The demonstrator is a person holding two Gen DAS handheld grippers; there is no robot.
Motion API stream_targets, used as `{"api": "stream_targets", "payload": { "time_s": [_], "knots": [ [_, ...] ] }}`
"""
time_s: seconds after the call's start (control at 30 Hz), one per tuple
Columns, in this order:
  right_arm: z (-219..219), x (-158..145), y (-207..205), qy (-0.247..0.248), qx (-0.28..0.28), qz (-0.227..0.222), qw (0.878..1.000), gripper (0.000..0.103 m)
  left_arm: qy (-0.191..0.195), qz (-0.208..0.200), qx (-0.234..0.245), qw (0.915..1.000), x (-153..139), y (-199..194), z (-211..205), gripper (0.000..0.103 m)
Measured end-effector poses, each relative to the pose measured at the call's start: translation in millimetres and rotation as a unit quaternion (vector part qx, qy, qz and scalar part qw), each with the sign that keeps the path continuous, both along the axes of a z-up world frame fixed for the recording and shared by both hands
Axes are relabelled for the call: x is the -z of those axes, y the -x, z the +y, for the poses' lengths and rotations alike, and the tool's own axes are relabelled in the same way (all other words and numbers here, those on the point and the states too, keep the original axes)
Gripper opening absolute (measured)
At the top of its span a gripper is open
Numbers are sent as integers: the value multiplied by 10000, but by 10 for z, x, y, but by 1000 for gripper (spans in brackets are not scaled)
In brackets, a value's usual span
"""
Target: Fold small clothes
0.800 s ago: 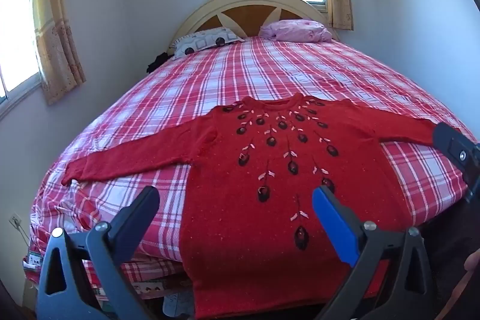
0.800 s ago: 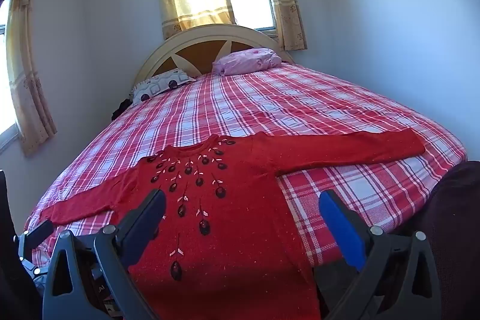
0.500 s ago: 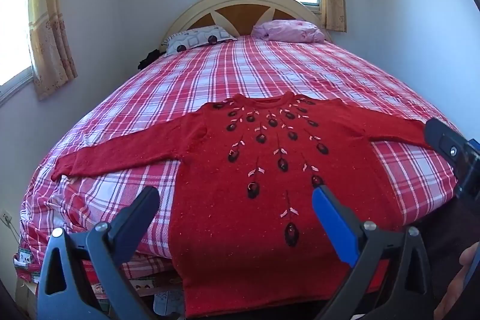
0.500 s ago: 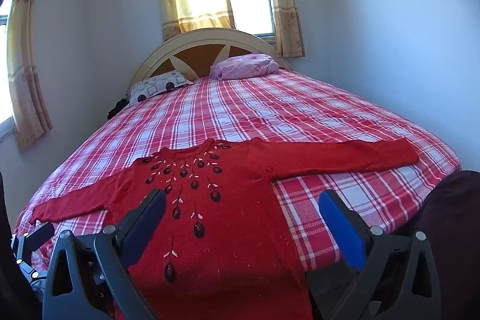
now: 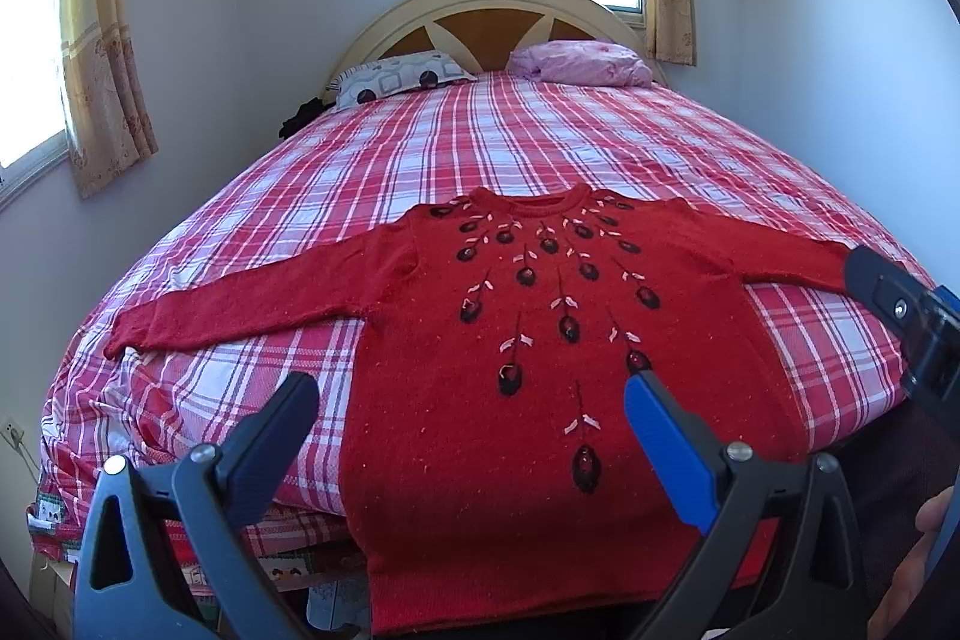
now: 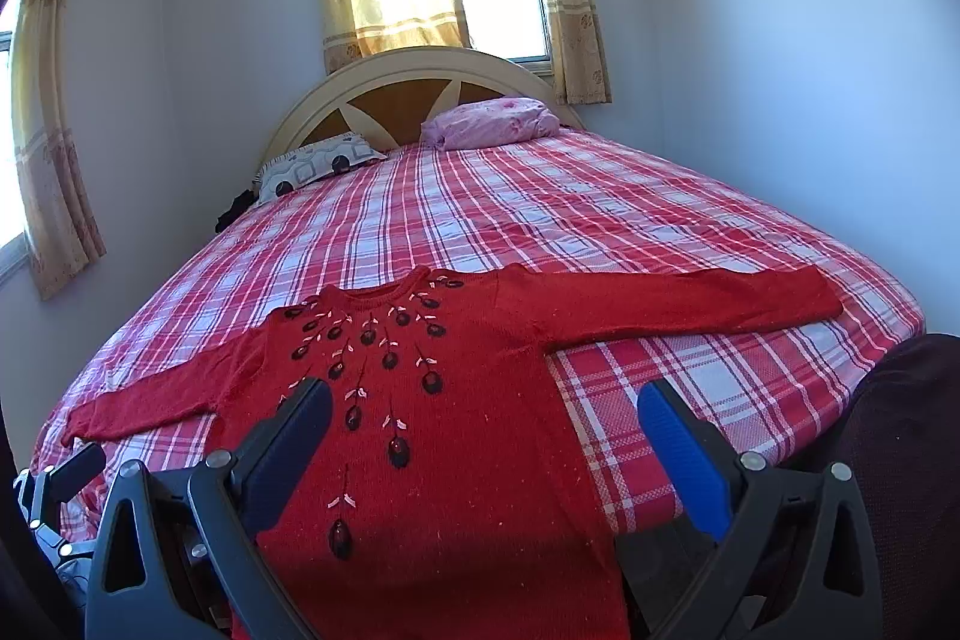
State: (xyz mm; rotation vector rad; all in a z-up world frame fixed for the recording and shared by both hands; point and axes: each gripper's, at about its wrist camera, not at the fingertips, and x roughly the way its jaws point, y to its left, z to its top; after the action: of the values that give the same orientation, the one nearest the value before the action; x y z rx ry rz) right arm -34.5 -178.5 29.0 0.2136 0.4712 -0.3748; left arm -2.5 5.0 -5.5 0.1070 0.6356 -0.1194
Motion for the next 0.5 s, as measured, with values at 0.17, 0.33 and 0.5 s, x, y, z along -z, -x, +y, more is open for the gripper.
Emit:
{"api": "stream_targets", "payload": {
  "time_s": [0.17,0.33,0.5],
  "knots": [
    [-22,12,0,-46,13,18,10000,102,-5,-14,16,10000,-3,1,-1,103],
    [-22,14,2,-49,14,21,10000,102,-12,-20,17,10000,0,15,-16,103],
    [-15,17,0,-46,4,27,10000,102,-6,1,13,10000,2,21,-28,103]
  ]
}}
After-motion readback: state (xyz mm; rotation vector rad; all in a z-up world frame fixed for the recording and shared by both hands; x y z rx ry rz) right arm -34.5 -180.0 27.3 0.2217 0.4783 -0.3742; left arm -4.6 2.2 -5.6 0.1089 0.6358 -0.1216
